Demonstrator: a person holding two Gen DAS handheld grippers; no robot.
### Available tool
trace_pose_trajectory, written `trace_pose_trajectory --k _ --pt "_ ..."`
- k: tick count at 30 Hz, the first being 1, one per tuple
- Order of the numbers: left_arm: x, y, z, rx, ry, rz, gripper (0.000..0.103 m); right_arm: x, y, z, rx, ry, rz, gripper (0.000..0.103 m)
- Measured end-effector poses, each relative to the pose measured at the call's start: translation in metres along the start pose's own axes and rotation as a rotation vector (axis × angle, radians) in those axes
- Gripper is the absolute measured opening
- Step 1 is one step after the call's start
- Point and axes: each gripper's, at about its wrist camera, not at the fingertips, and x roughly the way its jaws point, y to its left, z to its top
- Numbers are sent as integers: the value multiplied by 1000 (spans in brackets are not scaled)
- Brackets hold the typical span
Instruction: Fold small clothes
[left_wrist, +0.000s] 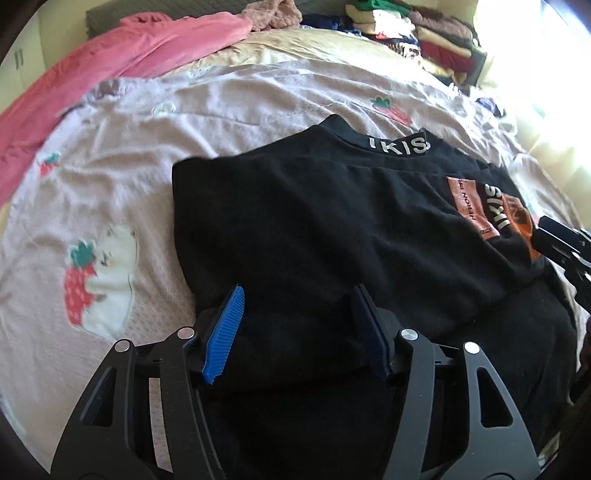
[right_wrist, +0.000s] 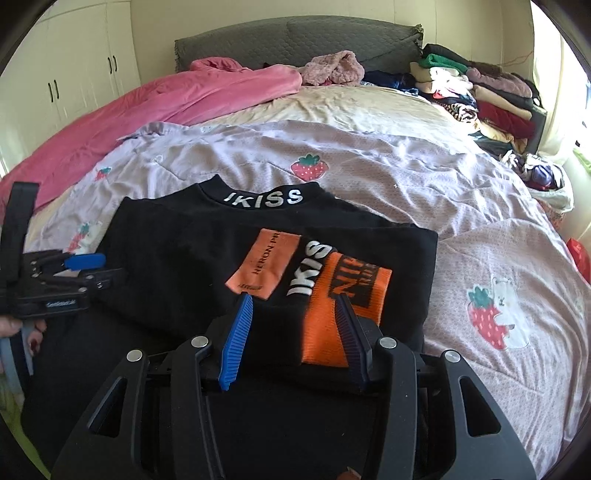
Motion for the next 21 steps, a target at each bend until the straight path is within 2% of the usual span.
trace_pose_trajectory --k 4,8,11,21 --pt "-2 1 -2 7 -8 -6 53 13 10 9 -20 11 13 45" --pt "-1 5 -3 -1 -6 -20 53 37 32 18 -52 55 100 45" --pt "0 5 -3 -2 -4 -25 53 63 36 18 -88 137 18 48" --pt "0 7 -3 0 -9 -39 53 57 14 9 -49 130 34 50"
